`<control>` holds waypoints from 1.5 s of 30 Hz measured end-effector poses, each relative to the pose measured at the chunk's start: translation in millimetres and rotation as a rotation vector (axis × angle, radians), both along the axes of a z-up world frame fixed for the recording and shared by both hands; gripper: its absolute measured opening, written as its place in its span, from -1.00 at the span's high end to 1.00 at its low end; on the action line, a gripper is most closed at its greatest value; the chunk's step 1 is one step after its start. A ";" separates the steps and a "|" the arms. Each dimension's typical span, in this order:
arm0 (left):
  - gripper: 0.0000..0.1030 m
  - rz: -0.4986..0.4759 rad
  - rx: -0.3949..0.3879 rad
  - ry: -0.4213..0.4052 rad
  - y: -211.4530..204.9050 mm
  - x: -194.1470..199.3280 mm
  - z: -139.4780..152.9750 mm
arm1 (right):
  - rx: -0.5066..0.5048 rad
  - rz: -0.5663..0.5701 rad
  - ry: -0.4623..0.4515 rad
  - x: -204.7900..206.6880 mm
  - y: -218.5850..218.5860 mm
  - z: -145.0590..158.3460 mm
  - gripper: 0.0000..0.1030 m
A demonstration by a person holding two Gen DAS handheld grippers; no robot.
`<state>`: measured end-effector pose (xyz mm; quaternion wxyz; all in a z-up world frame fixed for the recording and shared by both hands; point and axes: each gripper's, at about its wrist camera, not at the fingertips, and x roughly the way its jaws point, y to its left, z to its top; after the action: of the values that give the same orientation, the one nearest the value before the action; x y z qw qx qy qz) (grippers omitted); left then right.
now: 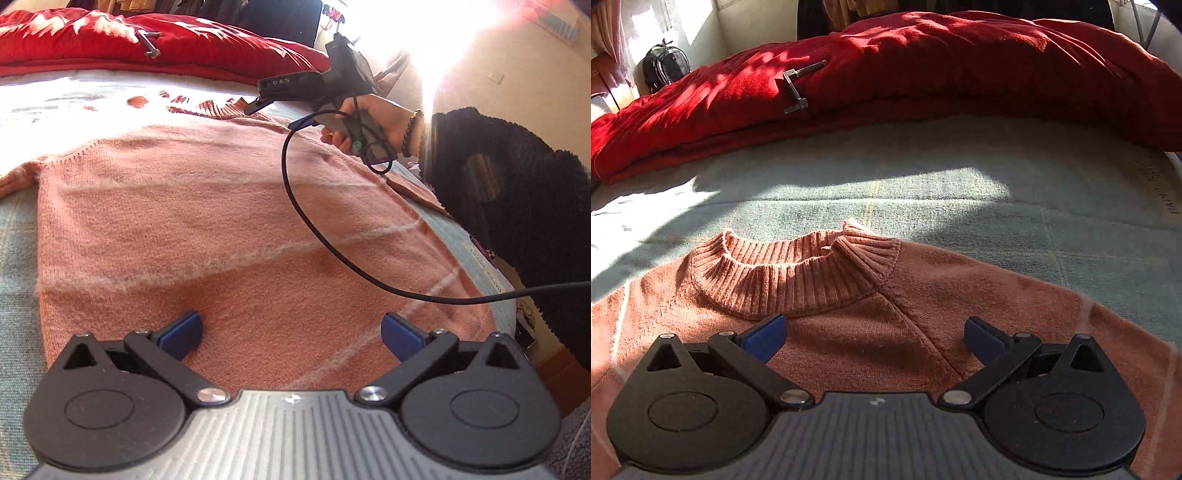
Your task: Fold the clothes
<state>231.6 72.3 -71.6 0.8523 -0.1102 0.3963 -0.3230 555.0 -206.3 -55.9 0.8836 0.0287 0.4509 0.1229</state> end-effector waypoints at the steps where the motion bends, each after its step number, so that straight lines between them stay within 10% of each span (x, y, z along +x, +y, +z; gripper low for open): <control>1: -0.98 0.001 -0.006 0.001 0.9 0.1 -0.3 | -0.004 -0.007 -0.013 4.1 1.6 -4.8 -1.00; 10: -0.98 0.000 -0.032 0.000 5.1 0.6 -2.7 | -0.086 -0.041 -0.090 29.9 14.5 -18.5 -1.00; 28: -0.98 0.000 0.035 -0.027 -3.0 -0.6 -2.3 | -0.286 0.009 -0.253 -57.5 14.6 65.3 -1.00; 45: -0.98 -0.003 0.055 -0.038 -6.5 -0.8 -4.1 | -0.093 -0.171 -0.007 -62.7 -112.5 26.0 -1.00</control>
<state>230.8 65.8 -75.7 0.8619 -0.0799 0.3890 -0.3153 492.3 -318.8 -29.9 0.8927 0.0254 0.4492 0.0261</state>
